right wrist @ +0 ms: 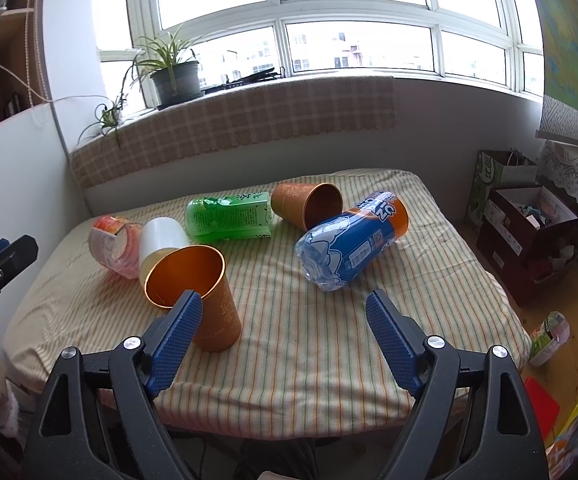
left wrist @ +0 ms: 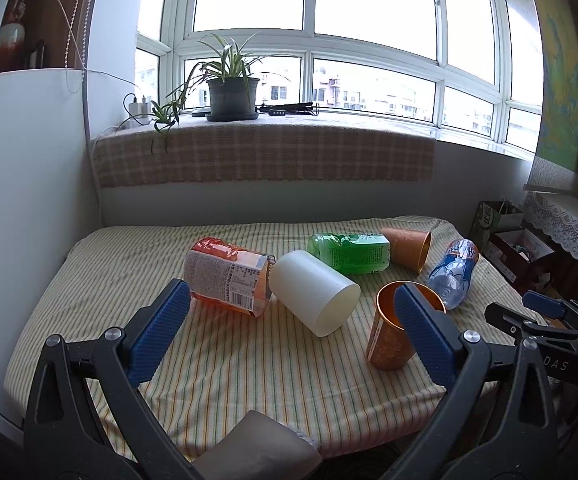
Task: Flip cup upright
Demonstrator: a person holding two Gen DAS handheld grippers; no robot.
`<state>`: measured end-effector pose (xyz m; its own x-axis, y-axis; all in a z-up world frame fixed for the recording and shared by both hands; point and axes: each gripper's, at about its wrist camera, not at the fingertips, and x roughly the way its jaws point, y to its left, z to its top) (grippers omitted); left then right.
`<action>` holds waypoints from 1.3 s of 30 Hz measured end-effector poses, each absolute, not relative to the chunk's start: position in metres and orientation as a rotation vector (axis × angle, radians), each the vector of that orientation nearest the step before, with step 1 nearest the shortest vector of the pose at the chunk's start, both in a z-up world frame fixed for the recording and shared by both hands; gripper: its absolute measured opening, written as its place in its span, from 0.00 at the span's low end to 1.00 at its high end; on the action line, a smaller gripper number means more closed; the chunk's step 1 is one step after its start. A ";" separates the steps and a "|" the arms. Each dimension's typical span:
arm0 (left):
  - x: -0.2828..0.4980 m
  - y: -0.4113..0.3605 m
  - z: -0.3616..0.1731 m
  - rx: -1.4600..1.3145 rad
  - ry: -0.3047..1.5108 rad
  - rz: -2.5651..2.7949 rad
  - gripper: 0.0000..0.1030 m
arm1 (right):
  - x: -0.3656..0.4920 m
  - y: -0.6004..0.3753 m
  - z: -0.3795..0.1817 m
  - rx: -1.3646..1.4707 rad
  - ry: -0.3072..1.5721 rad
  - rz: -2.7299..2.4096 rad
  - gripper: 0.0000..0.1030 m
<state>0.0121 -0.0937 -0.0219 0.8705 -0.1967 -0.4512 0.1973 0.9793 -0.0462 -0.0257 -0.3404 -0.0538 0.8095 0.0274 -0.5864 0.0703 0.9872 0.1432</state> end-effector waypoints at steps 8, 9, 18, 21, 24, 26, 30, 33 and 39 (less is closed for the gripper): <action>0.011 -0.093 -0.024 0.002 0.477 -0.201 1.00 | -0.024 -0.341 -0.056 0.166 0.638 -0.018 0.81; 0.012 -0.093 -0.024 0.003 0.477 -0.202 1.00 | -0.024 -0.341 -0.056 0.167 0.639 -0.018 0.81; 0.013 -0.093 -0.025 -0.001 0.483 -0.204 1.00 | -0.023 -0.342 -0.059 0.175 0.650 -0.018 0.81; 0.014 -0.092 -0.025 0.000 0.484 -0.202 1.00 | -0.023 -0.342 -0.060 0.178 0.654 -0.019 0.81; 0.014 -0.092 -0.026 0.000 0.487 -0.201 1.00 | -0.022 -0.343 -0.061 0.181 0.658 -0.018 0.81; 0.015 -0.092 -0.027 0.001 0.487 -0.201 1.00 | -0.021 -0.343 -0.061 0.181 0.659 -0.016 0.81; 0.015 -0.092 -0.026 0.000 0.487 -0.200 1.00 | -0.021 -0.342 -0.062 0.180 0.663 -0.014 0.81; 0.015 -0.092 -0.028 0.001 0.486 -0.199 1.00 | -0.021 -0.342 -0.063 0.179 0.666 -0.015 0.81; 0.013 -0.090 -0.031 0.007 0.475 -0.186 1.00 | -0.020 -0.343 -0.064 0.186 0.670 -0.013 0.81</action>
